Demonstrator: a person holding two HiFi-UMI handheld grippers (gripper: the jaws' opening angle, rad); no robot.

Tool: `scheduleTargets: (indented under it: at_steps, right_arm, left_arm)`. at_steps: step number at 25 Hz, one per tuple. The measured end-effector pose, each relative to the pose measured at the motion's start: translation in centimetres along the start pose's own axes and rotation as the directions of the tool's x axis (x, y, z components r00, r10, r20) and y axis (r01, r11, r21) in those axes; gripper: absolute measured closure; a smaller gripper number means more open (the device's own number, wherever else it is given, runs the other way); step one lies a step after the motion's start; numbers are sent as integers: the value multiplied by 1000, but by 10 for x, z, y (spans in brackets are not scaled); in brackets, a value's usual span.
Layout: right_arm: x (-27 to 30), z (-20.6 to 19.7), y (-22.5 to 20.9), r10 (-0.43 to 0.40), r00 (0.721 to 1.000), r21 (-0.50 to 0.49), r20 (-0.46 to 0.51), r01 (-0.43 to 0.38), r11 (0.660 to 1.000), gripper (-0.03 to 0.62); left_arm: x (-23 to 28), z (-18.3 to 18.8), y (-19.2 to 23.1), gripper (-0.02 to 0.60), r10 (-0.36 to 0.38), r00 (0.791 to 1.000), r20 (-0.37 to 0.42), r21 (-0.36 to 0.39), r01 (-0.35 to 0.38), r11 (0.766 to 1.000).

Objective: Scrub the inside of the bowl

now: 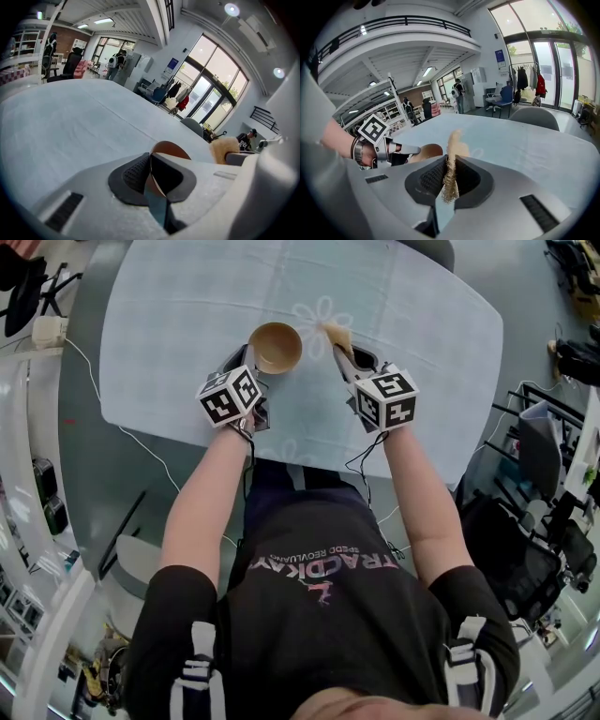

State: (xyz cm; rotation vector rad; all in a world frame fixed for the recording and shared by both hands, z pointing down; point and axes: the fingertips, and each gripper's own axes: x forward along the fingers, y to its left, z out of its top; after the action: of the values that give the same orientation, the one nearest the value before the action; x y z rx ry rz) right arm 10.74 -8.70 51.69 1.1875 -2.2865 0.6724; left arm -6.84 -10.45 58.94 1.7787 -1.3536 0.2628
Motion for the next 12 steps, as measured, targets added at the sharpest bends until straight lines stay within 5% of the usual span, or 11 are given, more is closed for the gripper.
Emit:
scheduleTargets:
  at_steps: [5, 8, 12]
  right_arm:
    - [-5, 3, 1, 11, 1000, -2, 15, -11, 1000, 562]
    - [-6, 4, 1, 18, 1000, 1, 23, -18, 1000, 562]
    - [-11, 12, 4, 28, 998, -10, 50, -28, 1000, 562]
  left_arm:
    - [2, 1, -4, 550, -33, 999, 0, 22, 33, 999]
    - [1, 1, -6, 442, -44, 999, -2, 46, 44, 998]
    - [-12, 11, -6, 443, -38, 998, 40, 89, 35, 995]
